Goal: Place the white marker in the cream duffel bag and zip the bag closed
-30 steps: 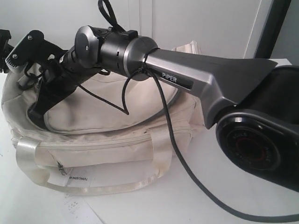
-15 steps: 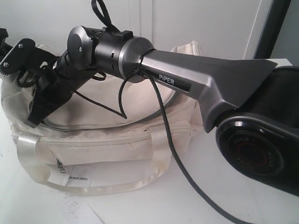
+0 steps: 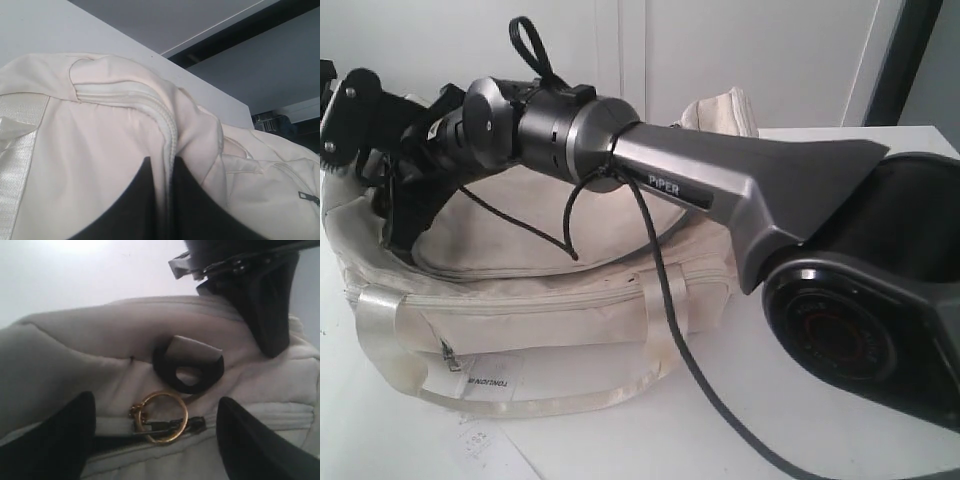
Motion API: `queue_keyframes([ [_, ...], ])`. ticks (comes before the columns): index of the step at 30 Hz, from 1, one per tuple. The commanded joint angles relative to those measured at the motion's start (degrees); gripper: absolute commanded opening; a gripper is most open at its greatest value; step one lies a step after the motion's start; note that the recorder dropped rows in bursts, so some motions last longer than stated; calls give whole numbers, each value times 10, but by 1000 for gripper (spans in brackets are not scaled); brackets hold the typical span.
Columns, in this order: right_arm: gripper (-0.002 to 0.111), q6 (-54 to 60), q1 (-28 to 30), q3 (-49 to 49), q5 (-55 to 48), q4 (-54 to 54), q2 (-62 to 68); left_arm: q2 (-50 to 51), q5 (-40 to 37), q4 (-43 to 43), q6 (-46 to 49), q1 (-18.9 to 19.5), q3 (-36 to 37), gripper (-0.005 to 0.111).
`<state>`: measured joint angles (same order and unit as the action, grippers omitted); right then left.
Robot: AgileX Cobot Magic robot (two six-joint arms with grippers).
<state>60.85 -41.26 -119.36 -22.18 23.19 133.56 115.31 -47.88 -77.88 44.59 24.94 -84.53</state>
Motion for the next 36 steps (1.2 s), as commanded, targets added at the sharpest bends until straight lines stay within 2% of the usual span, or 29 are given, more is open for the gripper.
queue_keyframes([
  [1, 65, 36, -3, 1, 57, -3, 21, -5, -12, -25, 6, 3, -2, 0],
  [7, 57, 49, 0, 1, 76, -14, 38, -5, -18, -25, 6, 3, -2, 0],
  [11, 47, 49, 3, 1, 70, -14, 49, -5, -21, -25, 6, 3, -2, 0],
  [14, 26, 49, 3, 1, 66, -13, 52, -5, -21, -25, 7, 3, -2, 0],
  [16, 4, 49, 3, 1, 58, -12, 49, -5, -23, -25, 13, 3, -2, 0],
  [17, 0, 45, 3, 0, 49, -12, 44, -5, -25, -25, 17, 3, -2, 0],
  [32, 0, -104, 3, 0, -83, -5, -29, -5, -26, -30, 19, 3, -2, 0],
  [36, 0, -98, 3, 0, -125, 53, -34, -5, -23, -47, 18, 3, -2, 0],
])
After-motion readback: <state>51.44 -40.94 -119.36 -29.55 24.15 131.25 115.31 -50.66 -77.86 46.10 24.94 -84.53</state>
